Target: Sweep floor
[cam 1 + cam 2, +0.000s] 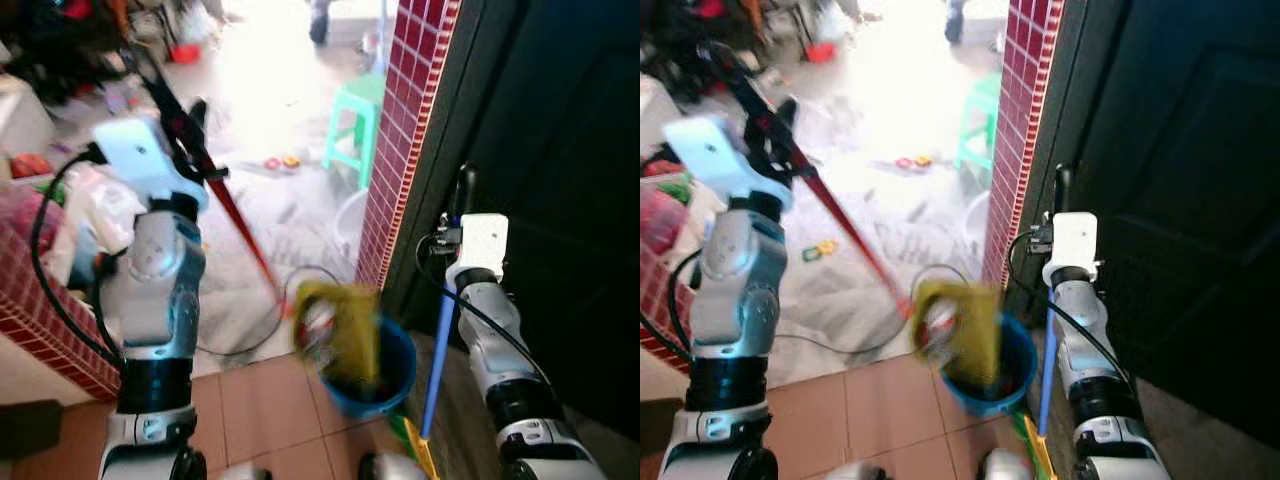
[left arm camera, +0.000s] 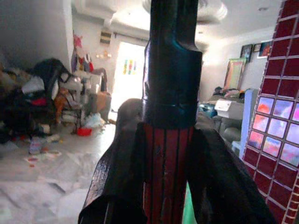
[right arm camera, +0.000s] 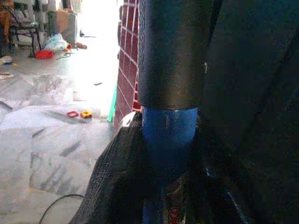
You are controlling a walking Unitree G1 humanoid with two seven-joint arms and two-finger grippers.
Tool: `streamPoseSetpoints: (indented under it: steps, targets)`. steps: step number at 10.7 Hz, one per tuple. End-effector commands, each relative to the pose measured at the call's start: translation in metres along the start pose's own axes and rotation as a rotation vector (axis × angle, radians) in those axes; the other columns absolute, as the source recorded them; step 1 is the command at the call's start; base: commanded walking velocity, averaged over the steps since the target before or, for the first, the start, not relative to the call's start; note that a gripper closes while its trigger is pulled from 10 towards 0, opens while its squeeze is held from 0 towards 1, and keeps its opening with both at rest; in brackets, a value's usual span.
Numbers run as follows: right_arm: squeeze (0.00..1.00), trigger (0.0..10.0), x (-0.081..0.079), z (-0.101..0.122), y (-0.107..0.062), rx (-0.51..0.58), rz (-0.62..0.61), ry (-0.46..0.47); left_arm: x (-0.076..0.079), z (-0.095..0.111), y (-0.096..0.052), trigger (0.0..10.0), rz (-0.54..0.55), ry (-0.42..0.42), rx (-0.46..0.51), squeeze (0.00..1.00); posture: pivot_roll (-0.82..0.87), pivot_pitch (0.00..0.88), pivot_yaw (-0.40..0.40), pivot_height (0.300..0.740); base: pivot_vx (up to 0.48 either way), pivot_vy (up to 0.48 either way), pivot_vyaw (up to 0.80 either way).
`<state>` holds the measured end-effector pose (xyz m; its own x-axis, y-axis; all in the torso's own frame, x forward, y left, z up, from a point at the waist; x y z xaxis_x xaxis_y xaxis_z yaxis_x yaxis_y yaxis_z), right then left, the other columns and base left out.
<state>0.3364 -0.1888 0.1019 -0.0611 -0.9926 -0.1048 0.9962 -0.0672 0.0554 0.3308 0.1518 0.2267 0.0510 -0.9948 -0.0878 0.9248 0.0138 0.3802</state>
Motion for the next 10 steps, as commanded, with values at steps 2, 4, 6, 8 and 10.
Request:
streamPoseSetpoints:
  steps: [2,4,6,8,10]
  targets:
    - [0.01,10.0,-0.002,0.01,0.005,0.039,0.019,-0.02,0.037,0.015,-0.001,10.0,-0.188,-0.008,0.112,0.0,-0.12,0.0,0.039,0.74,0.0,0.0,0.0]
    - [0.0,10.0,-0.003,0.011,0.006,0.043,0.025,-0.024,0.064,0.016,-0.006,10.0,-0.32,-0.011,0.142,0.0,-0.12,0.0,0.04,0.74,0.0,0.0,0.0]
    - [0.0,10.0,-0.003,0.011,0.006,0.046,0.022,-0.024,0.096,0.021,-0.016,10.0,-0.524,0.053,0.211,0.0,-0.12,0.0,0.043,0.74,0.0,0.0,0.0]
    - [0.0,10.0,-0.004,0.011,0.006,0.046,0.025,-0.024,0.129,0.021,-0.035,10.0,-0.848,0.222,0.281,0.0,-0.12,0.0,0.043,0.74,0.0,0.0,0.0]
    - [0.0,10.0,-0.004,0.011,0.007,0.048,0.024,-0.023,0.137,0.008,-0.043,10.0,-0.969,0.356,0.271,0.0,-0.12,0.0,0.044,0.74,0.0,0.0,0.0]
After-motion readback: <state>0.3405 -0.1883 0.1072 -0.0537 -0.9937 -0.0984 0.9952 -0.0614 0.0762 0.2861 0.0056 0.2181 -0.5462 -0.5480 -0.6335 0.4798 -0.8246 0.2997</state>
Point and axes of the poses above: a point about 5 cm out from each wrist's last joint towards the gripper, its own y axis pointing out of the wrist towards the gripper, its own z axis along the axis of the wrist's last joint, x = y × z, the point moved 1 cm from there along y, pointing out of the wrist towards the gripper, and after that the axes turned 15 degrees about y, right-handed, at the moved point
